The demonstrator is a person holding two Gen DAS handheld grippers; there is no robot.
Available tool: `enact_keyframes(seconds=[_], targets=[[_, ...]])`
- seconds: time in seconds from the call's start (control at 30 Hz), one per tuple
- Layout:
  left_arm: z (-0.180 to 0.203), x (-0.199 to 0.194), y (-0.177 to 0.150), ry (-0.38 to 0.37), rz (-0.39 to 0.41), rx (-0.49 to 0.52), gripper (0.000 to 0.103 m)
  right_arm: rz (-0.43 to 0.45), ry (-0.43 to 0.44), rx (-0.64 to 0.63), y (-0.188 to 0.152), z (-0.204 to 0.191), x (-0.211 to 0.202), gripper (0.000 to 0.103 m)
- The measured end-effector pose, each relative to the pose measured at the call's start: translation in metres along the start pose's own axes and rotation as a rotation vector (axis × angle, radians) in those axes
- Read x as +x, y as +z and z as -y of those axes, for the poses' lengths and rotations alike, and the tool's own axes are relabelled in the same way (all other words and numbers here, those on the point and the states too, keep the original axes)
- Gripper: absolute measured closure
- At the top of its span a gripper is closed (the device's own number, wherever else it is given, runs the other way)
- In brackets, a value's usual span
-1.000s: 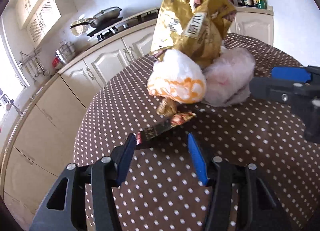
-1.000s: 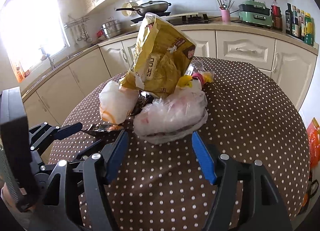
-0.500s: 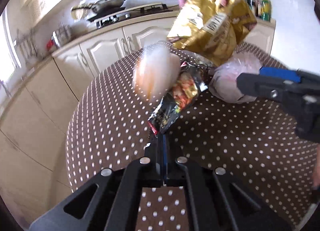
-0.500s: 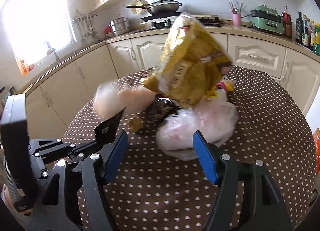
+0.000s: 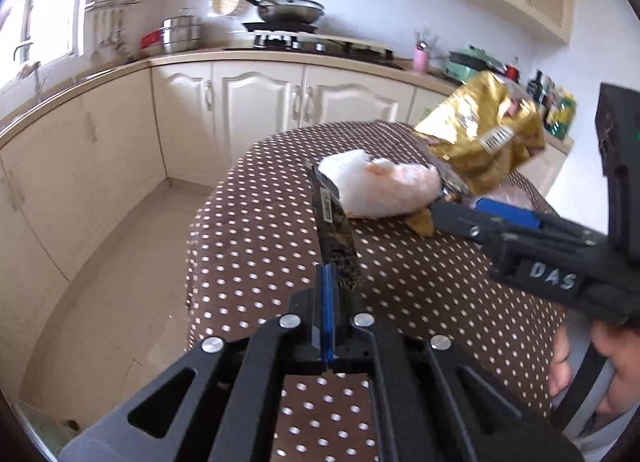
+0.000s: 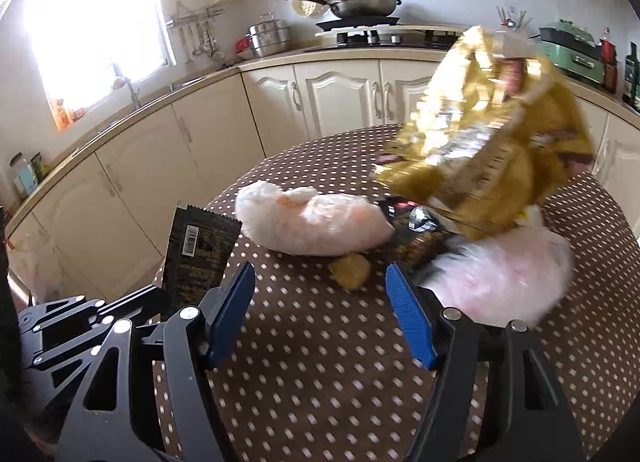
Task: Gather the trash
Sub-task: 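Grasp the dark snack packet with the left tool while the right tool grasps the white plastic bag, then lift the white plastic bag with the right tool while the left tool holds the dark packet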
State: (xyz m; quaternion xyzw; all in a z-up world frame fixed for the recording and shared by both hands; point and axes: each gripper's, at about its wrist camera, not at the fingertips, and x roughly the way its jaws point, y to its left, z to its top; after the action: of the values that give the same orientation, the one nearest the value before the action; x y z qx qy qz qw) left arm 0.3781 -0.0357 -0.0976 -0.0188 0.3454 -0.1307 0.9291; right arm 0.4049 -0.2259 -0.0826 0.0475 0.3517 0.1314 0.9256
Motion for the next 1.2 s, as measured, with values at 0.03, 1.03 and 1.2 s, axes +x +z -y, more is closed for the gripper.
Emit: enact_keyframes(seconds=[0.03,1.03,1.2], targets=[[-0.003,0.002,0.004,-0.003,0.001,-0.005,0.103,-0.002,-0.014,0.000,0.003,0.000,0.004,0.032],[-0.034,-0.024,-0.003,-0.066,0.104,-0.180,0.103,0.071,-0.019,-0.051,0.020,-0.026,0.011,0.070],[-0.032,-0.040,-0.011,-0.061,0.098,-0.149,0.103,0.078,-0.007,-0.058,0.010,-0.041,0.002,0.070]])
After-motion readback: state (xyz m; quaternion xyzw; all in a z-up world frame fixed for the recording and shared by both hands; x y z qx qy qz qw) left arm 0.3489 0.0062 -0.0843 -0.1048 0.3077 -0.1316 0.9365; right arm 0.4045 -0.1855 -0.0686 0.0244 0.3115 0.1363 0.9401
